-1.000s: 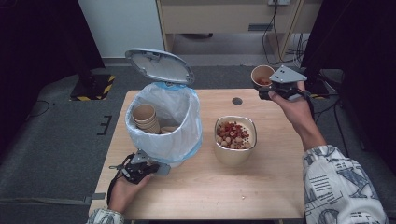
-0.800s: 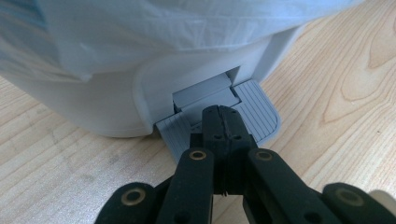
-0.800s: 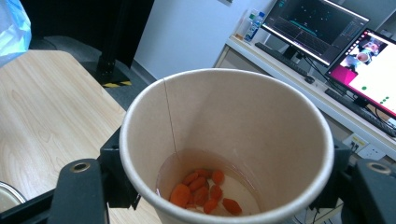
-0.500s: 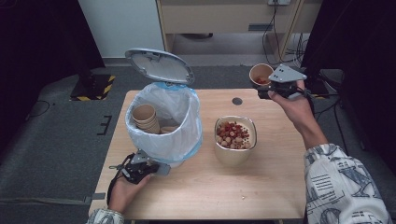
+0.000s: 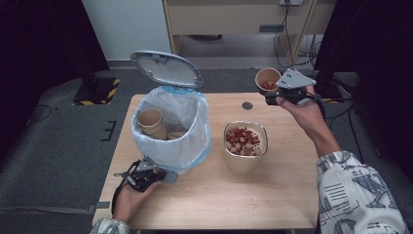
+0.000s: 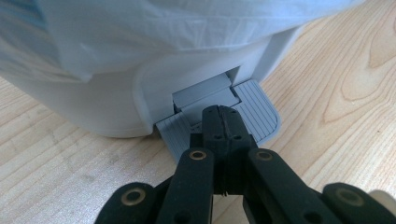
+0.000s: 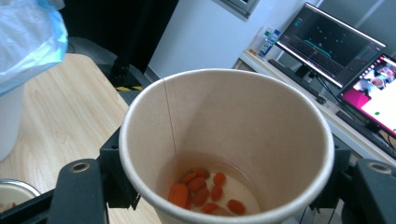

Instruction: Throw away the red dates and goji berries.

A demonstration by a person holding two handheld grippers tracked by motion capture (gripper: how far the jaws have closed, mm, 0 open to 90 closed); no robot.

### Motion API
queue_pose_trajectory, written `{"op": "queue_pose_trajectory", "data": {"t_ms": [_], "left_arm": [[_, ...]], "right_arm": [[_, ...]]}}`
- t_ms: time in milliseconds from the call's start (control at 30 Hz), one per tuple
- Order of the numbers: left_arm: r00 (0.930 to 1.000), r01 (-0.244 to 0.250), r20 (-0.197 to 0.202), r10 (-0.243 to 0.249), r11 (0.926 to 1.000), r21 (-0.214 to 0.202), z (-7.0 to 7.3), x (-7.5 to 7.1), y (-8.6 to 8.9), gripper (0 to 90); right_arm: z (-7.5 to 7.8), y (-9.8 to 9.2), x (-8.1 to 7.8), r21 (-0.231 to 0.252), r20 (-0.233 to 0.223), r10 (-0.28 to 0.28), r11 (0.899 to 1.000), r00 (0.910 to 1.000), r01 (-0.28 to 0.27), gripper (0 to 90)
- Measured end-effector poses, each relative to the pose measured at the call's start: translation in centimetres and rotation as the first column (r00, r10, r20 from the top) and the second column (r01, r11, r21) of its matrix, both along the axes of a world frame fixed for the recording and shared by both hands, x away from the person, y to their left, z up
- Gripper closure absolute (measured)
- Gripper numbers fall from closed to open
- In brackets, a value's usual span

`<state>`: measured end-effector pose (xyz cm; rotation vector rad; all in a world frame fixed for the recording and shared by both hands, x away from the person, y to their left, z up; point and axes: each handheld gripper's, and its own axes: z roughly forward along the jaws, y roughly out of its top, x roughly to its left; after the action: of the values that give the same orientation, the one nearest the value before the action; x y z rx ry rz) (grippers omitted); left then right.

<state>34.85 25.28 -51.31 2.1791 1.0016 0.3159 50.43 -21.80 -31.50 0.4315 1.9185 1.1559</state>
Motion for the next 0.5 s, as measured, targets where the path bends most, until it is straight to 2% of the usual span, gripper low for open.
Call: {"op": "queue_pose_trajectory", "data": {"t_ms": [133, 367, 500], "left_arm": [[1.0, 0.001, 0.0, -0.001, 1.0, 0.001, 0.0, 0.0, 0.0, 90.0], [1.0, 0.0, 0.0, 0.0, 1.0, 0.0, 0.0, 0.0, -0.01, 90.0], [1.0, 0.0, 0.0, 0.0, 1.0, 0.001, 0.0, 0.0, -0.01, 90.0]], "right_arm": [[-0.02, 0.15, -0.23, -0.01, 0.013, 0.017, 1.0, 0.9998, -0.016, 29.1], [0.56, 0.27, -0.57, -0.042, 0.081, 0.048, 0.998, 0.9956, -0.044, 29.1], [0.69, 0.25, -0.82, -0.064, 0.101, 0.058, 0.997, 0.9932, -0.052, 29.1]]}}
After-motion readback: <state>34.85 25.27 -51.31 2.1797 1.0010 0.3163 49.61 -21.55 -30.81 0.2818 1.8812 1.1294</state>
